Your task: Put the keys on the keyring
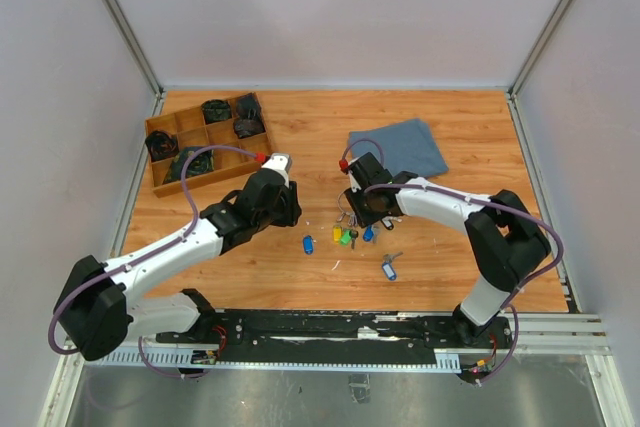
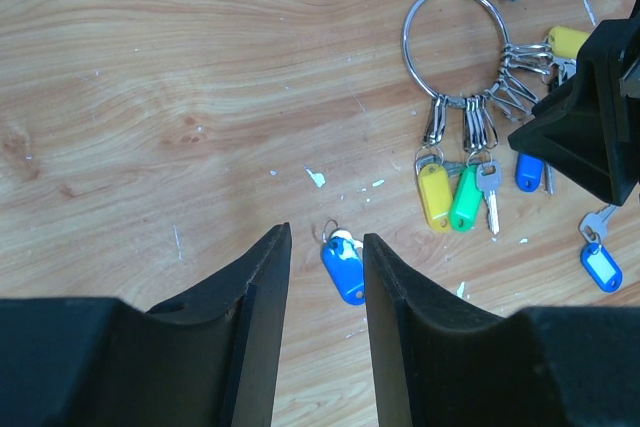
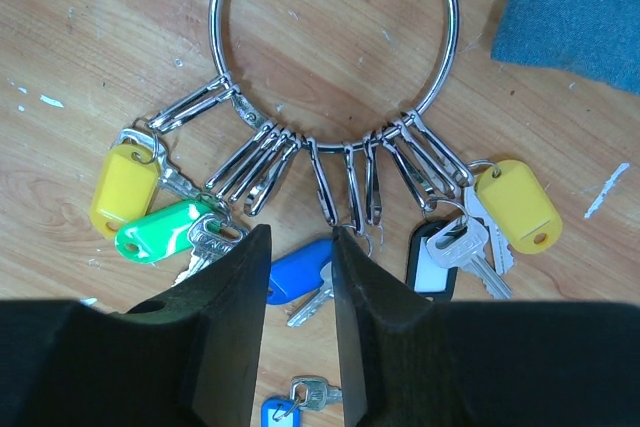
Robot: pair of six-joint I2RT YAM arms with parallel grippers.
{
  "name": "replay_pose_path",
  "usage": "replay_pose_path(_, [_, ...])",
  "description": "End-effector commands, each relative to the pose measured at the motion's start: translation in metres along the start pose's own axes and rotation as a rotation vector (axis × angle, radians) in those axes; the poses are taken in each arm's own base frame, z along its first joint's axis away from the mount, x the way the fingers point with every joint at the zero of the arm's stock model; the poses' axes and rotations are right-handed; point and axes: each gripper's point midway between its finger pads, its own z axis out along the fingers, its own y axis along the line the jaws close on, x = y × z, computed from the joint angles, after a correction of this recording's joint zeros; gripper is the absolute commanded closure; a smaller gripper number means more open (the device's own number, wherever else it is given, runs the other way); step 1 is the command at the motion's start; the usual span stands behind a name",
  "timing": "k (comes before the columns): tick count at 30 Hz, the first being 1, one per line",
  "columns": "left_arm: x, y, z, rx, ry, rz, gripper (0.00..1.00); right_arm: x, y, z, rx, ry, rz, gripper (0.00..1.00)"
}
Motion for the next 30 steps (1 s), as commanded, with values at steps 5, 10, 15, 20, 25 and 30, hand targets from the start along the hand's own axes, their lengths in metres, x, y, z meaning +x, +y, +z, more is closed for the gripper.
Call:
replay_pose_path(5, [-0.004,-0.002,0.002,0.001,-0.003,-0.007,0.60,-0.006,-0.012,0.004,0.037,0.000,0.019,0.74])
replay_pose_path(10, [-0.004,-0.002,0.004,-0.002,0.002,-0.002,0.60,-0.007,-0.015,0.007,0.045,0.004,0.023,0.75])
replay_pose_path(15, [-0.005,-0.002,0.005,-0.004,0.003,0.002,0.60,-0.008,-0.019,0.007,0.067,0.008,0.024,0.71])
replay_pose_path(20, [-0.005,-0.003,0.006,-0.004,0.007,0.003,0.60,-0.009,-0.019,0.008,0.064,0.009,0.020,0.68])
replay_pose_path(25, [-0.005,-0.003,0.007,-0.004,0.007,0.003,0.60,-0.012,-0.014,0.009,0.036,-0.002,0.013,0.65])
replay_pose_path(30, [-0.004,-0.002,0.006,-0.007,0.007,0.002,0.60,-0.015,-0.004,0.010,-0.027,-0.018,0.001,0.65])
